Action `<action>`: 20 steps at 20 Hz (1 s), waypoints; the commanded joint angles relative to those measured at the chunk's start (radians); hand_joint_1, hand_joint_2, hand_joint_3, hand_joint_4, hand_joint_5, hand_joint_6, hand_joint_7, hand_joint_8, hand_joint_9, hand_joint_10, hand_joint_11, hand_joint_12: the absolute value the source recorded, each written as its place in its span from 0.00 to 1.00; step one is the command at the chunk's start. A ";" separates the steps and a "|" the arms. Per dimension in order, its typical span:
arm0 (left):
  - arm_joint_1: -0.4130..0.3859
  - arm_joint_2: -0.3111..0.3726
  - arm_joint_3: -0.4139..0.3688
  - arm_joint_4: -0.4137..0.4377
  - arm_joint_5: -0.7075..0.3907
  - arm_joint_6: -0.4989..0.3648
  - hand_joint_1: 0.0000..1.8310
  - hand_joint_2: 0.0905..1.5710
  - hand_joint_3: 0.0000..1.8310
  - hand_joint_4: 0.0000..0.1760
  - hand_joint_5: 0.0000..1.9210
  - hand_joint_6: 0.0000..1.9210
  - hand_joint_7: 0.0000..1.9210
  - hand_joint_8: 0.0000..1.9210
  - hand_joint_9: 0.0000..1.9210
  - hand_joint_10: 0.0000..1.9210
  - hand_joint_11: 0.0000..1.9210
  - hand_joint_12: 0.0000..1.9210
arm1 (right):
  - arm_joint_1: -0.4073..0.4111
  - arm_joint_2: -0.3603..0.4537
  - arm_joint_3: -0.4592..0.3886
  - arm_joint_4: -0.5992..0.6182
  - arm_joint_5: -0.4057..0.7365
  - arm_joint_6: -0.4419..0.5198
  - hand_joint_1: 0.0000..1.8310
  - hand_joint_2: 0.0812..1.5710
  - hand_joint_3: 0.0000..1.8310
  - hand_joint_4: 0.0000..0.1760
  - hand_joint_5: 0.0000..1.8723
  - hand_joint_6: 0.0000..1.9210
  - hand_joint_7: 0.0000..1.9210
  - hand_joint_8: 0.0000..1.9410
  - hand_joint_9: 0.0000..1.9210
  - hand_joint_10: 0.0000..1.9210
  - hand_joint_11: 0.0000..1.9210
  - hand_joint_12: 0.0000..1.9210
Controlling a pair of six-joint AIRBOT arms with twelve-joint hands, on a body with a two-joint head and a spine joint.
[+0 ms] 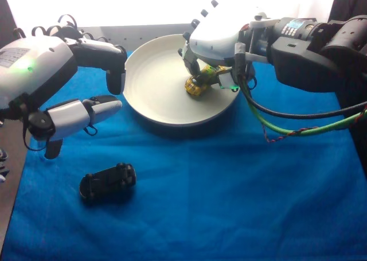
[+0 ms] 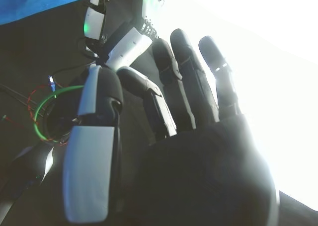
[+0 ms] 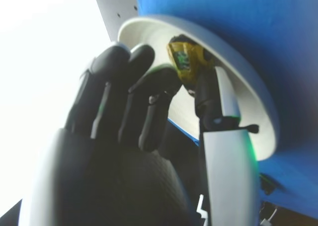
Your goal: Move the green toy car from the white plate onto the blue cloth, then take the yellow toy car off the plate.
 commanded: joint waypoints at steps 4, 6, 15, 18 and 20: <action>-0.001 -0.008 0.004 0.003 -0.126 -0.004 0.50 0.76 0.00 1.00 0.40 0.68 0.42 0.01 0.38 0.05 0.09 0.66 | 0.018 0.034 -0.028 -0.004 0.134 -0.006 0.67 0.76 0.00 0.00 0.44 0.49 0.41 0.81 0.40 0.85 0.39 0.99; 0.000 -0.010 0.005 0.001 -0.126 -0.004 0.50 0.76 0.00 1.00 0.40 0.68 0.42 0.00 0.38 0.04 0.07 0.69 | 0.022 0.060 -0.055 -0.005 0.154 -0.006 0.67 0.77 0.00 0.00 0.44 0.50 0.41 0.82 0.38 0.88 0.39 1.00; 0.012 -0.008 0.003 -0.014 -0.127 -0.004 0.49 0.77 0.00 1.00 0.39 0.69 0.41 0.00 0.36 0.02 0.05 0.69 | 0.027 0.303 -0.294 -0.021 0.314 -0.005 0.68 0.72 0.00 0.00 0.48 0.50 0.50 0.65 0.44 0.73 0.38 0.95; 0.029 0.001 -0.005 -0.025 -0.142 -0.004 0.49 0.77 0.00 1.00 0.38 0.70 0.42 0.00 0.38 0.04 0.05 0.76 | -0.005 0.384 -0.397 -0.039 0.370 -0.005 0.68 0.73 0.00 0.00 0.44 0.52 0.48 0.70 0.50 0.79 0.46 0.96; 0.036 0.002 -0.007 -0.032 -0.145 -0.004 0.48 0.78 0.00 1.00 0.37 0.72 0.40 0.00 0.36 0.03 0.03 0.75 | -0.041 0.422 -0.453 -0.052 0.402 -0.005 0.70 0.69 0.00 0.00 0.49 0.47 0.57 0.53 0.58 0.60 0.53 0.79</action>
